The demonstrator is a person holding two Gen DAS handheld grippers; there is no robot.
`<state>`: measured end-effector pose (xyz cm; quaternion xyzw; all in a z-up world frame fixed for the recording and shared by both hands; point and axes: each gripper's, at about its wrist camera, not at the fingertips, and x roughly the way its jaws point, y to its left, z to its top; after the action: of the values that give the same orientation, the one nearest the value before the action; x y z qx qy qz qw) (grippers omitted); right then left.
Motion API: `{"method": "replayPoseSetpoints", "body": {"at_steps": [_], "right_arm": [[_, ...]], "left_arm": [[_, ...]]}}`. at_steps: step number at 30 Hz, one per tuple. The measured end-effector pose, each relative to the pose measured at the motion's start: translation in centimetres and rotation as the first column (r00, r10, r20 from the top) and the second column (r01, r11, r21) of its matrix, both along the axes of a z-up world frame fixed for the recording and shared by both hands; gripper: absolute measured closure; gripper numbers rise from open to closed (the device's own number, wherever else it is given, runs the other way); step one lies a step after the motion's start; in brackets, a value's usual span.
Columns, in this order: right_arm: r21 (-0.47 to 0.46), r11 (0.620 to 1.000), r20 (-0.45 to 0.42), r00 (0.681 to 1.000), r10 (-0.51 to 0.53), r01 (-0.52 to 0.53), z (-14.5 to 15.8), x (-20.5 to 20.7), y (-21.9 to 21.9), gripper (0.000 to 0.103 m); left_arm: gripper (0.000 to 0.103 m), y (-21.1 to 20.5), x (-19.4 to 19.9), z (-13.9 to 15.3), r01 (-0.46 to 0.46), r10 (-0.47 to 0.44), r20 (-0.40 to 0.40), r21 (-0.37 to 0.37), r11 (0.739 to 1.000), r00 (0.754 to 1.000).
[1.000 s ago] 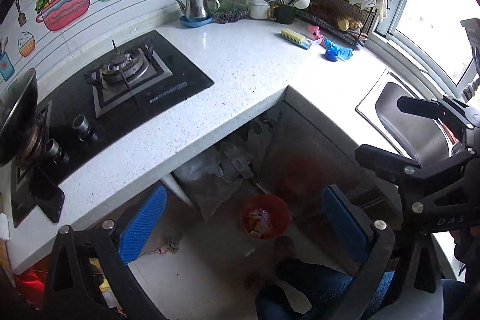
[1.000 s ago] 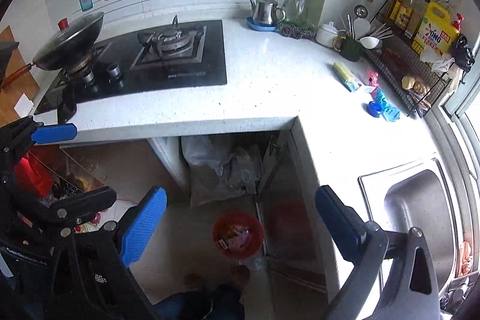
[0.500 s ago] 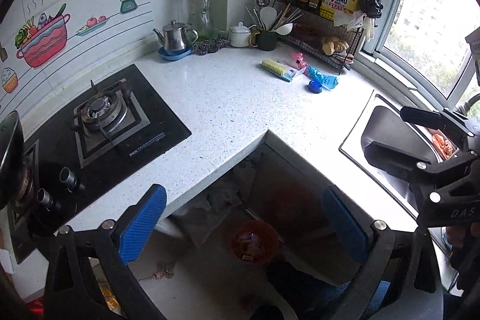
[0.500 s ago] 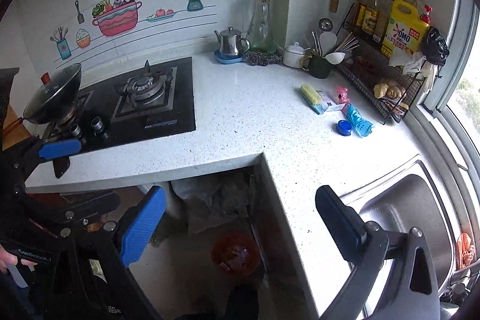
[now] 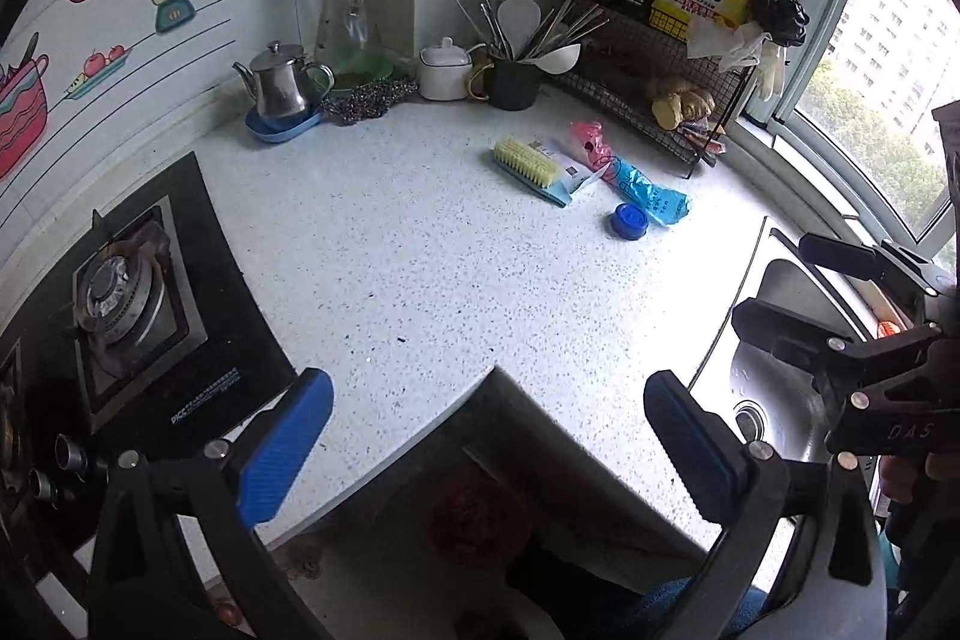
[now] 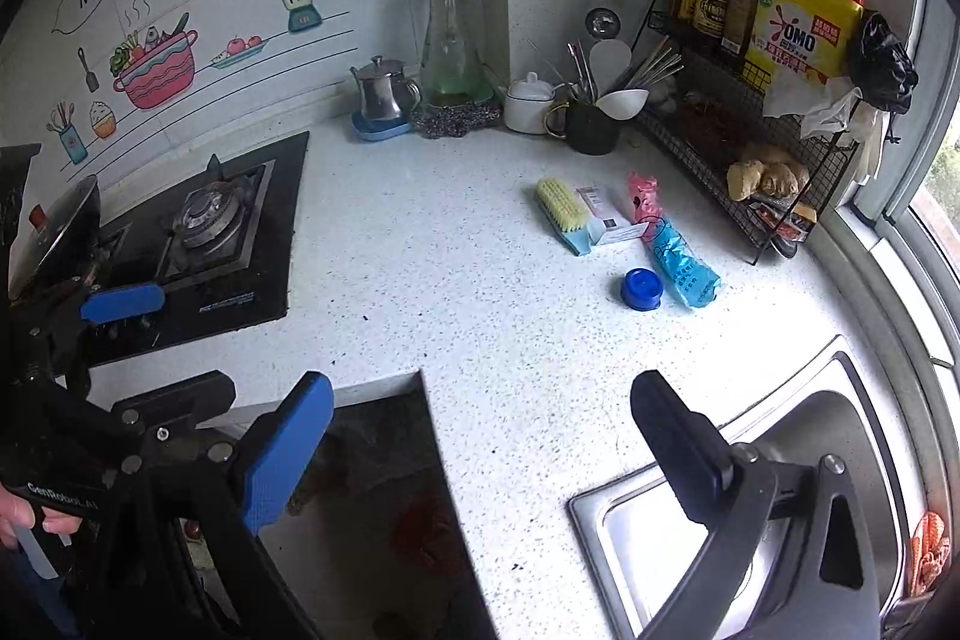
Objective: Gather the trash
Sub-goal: 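Raise both tools back up toward the blue-lidded jar and brush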
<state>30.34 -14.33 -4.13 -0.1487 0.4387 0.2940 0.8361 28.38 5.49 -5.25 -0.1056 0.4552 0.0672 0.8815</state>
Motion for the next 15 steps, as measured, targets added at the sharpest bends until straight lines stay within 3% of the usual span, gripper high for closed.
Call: {"method": "replayPoseSetpoints", "body": {"at_steps": [6,15], "right_arm": [[-0.016,1.000,-0.064,0.998,0.010,-0.011,-1.9,6.6,-0.9,0.004],[-0.065,0.997,-0.174,0.984,0.029,-0.041,-6.6,13.8,-1.1,0.017]], "left_arm": [[0.000,0.3,5.9,-1.4,-0.019,0.018,-0.043,-0.010,1.000,0.999],[0.000,-0.4,12.5,-5.6,-0.029,0.024,-0.151,-0.029,0.999,0.988]]}}
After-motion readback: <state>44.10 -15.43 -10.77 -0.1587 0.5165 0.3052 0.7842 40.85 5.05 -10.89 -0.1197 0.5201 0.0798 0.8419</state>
